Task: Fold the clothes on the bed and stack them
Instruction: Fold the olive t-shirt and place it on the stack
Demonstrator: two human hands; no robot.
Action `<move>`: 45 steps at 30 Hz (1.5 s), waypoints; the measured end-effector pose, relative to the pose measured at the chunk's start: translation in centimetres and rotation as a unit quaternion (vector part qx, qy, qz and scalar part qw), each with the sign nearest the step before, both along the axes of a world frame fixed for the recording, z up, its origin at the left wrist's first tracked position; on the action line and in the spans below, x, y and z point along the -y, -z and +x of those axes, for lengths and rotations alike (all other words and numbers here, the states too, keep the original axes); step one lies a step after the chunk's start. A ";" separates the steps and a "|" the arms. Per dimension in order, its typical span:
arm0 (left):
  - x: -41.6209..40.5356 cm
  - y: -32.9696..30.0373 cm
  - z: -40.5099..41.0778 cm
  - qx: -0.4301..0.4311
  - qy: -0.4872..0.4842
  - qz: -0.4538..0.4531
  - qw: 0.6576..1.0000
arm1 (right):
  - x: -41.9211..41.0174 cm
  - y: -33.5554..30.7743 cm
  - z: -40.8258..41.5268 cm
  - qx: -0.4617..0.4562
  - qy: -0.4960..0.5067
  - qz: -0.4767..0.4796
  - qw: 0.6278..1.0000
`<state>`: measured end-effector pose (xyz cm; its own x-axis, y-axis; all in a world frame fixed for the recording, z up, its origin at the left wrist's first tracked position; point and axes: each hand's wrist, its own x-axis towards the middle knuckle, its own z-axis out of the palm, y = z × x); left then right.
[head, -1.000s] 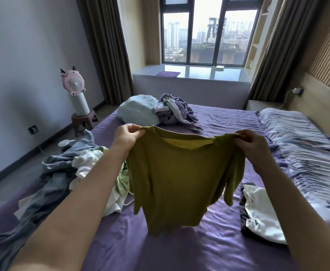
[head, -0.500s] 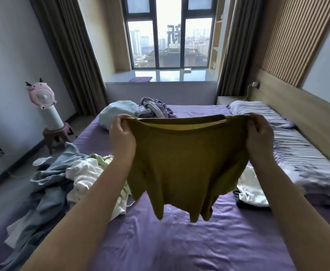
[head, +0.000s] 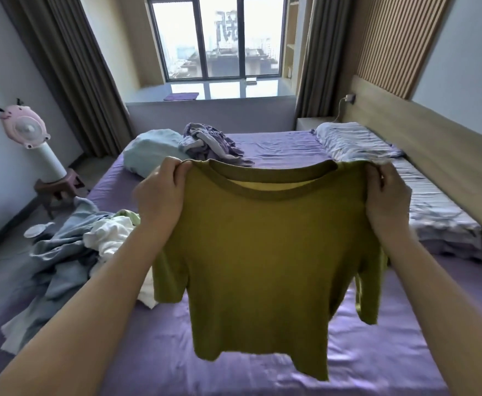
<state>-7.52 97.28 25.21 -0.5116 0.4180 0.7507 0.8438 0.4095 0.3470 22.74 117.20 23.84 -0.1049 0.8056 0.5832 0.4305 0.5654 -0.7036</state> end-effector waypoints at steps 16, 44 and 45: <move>-9.0 22.7 -1.9 0.357 0.053 -0.308 0.880 | -7.8 23.1 -5.6 0.200 -0.136 -0.302 0.922; -30.1 38.8 -20.5 0.295 -0.014 -0.362 0.884 | -28.2 38.9 -23.5 0.221 -0.060 -0.266 0.936; -30.6 39.7 -20.7 0.297 -0.017 -0.366 0.882 | -28.6 39.6 -24.2 0.227 -0.061 -0.274 0.932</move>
<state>-28.19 127.91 -14.51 -0.7452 0.6563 -0.1179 0.5853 0.7285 0.3560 -1.42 145.79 -15.73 -0.3508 0.9356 -0.0402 0.7102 0.2379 -0.6625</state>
